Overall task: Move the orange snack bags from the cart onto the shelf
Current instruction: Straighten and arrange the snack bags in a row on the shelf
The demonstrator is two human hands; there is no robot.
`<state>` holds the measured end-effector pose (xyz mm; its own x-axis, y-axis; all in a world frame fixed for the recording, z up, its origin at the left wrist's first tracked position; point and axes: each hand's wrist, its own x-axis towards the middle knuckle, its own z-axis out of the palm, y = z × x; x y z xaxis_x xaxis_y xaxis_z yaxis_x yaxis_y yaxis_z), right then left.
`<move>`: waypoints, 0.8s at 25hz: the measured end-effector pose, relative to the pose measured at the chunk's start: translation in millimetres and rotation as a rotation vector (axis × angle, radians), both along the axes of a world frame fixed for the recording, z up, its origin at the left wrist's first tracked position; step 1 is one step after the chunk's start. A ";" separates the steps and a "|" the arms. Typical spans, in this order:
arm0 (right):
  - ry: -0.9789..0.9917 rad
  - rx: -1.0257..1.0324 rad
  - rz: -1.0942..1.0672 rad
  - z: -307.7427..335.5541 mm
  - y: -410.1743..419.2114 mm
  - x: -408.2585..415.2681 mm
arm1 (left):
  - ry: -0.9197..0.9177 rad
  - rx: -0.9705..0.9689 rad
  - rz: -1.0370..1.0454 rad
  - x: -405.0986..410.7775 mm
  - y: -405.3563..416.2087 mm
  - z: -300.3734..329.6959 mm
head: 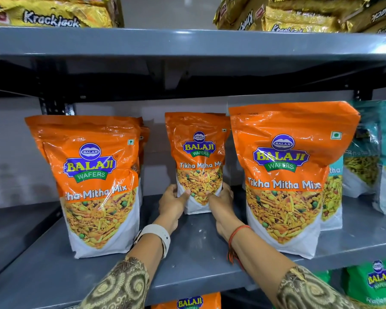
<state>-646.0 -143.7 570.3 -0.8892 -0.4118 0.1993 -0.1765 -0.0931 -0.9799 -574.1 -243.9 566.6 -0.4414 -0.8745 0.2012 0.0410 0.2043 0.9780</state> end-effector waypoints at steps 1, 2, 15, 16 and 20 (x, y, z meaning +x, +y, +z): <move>0.000 0.005 0.000 -0.8 0.1 -0.4 | -0.001 -0.001 0.000 -0.7 -0.3 -0.7; 0.001 0.010 0.004 -0.8 0.4 -0.4 | -0.002 -0.001 0.002 -0.8 -0.5 -1.3; 0.357 0.003 0.064 4.8 84.8 91.8 | 0.010 -0.189 -0.024 74.2 64.9 27.8; 0.400 -0.004 0.034 3.6 98.8 97.1 | 0.006 -0.206 -0.050 78.4 75.8 30.3; 0.465 -0.065 -0.133 2.3 159.3 95.9 | 0.015 -0.195 -0.217 76.0 120.7 37.8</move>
<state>-550.0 15.6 572.5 -0.7438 -0.2746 0.6094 -0.6087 -0.0982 -0.7873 -498.1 -123.2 604.4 -0.6096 -0.7043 0.3638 0.1184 0.3728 0.9203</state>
